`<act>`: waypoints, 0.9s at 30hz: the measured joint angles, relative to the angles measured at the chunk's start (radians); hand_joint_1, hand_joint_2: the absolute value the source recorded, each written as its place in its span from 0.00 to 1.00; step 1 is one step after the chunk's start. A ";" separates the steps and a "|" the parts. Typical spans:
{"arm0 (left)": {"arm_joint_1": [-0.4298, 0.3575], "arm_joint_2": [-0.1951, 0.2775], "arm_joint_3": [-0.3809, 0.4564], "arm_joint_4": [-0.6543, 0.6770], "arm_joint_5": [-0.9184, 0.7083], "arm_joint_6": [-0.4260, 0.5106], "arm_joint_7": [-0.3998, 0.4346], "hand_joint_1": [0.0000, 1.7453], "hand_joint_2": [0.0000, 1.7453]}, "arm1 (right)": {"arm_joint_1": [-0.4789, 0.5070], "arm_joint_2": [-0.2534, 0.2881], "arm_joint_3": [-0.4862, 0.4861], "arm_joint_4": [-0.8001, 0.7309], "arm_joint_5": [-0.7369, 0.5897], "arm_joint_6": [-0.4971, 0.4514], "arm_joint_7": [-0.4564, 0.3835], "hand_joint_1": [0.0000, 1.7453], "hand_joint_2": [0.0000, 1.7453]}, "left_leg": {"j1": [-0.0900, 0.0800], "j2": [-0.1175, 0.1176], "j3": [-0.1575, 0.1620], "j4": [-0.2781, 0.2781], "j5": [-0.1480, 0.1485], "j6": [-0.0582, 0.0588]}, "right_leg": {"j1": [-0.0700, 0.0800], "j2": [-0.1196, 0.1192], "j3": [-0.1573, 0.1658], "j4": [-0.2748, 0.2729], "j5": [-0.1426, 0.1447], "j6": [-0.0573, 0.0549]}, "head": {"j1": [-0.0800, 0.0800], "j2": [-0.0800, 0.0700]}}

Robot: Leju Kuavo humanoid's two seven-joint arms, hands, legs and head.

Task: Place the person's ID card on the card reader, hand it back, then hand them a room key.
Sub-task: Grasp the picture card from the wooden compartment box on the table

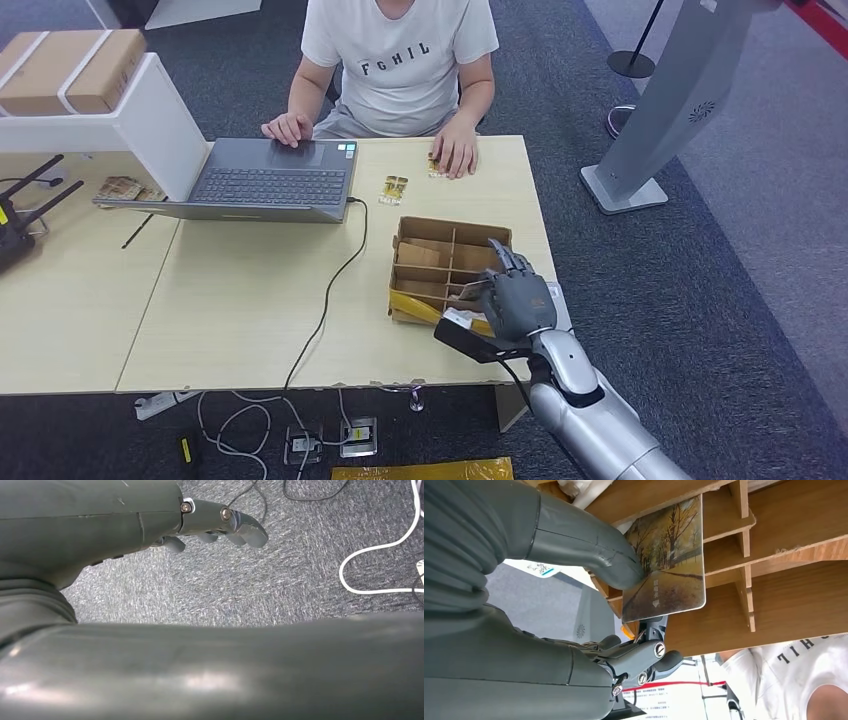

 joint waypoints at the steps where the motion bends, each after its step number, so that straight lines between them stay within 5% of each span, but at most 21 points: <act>1: 0.000 0.000 0.000 0.000 0.000 0.000 0.000 0.00 0.00 | 0.001 0.001 0.000 0.001 0.000 -0.001 0.000 1.00 1.00 | 0.000 0.000 0.000 0.000 0.000 0.000 | 0.000 0.000 0.000 0.000 0.000 0.000 | 0.000 0.000; 17: 0.000 -0.006 -0.001 0.000 0.015 0.011 0.000 0.00 0.00 | -0.011 0.008 -0.001 0.006 0.005 -0.006 0.008 1.00 1.00 | 0.000 0.000 0.000 0.000 0.000 0.000 | 0.000 0.000 0.000 0.000 0.000 0.000 | 0.000 0.000; 27: 0.000 -0.007 -0.004 0.000 0.006 0.011 -0.010 0.00 0.00 | -0.064 -0.064 -0.066 -0.171 0.036 0.057 0.062 1.00 1.00 | 0.000 0.000 0.000 0.001 0.001 0.000 | 0.000 0.000 0.000 0.000 0.001 -0.001 | 0.000 0.000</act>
